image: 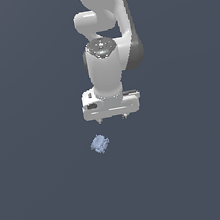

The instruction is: Pick up the object and move it to a goal position.

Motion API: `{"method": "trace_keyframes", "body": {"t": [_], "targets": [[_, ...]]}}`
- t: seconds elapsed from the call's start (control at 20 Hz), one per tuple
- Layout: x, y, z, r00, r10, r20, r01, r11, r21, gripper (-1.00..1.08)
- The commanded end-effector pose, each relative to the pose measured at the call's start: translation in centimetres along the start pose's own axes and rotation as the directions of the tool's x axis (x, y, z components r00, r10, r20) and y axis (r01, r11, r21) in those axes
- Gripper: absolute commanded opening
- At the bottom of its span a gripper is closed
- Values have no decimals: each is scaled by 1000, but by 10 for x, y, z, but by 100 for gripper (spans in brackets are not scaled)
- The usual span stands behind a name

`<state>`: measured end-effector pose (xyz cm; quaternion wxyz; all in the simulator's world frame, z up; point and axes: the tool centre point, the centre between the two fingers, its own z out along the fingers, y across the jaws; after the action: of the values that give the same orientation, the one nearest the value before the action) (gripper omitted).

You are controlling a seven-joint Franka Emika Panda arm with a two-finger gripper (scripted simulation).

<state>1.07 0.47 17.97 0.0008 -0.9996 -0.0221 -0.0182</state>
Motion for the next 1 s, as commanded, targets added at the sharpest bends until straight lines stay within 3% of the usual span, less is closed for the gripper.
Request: {"method": "trace_keyframes", "body": {"t": [0.0, 0.4, 0.95], "targets": [[0, 0, 0, 1000, 0, 0, 0, 1000, 0, 100], [6, -18, -16, 999, -30, -12, 30, 1000, -8, 100], [8, -11, -7, 1000, 16, -8, -16, 1000, -5, 100]]}}
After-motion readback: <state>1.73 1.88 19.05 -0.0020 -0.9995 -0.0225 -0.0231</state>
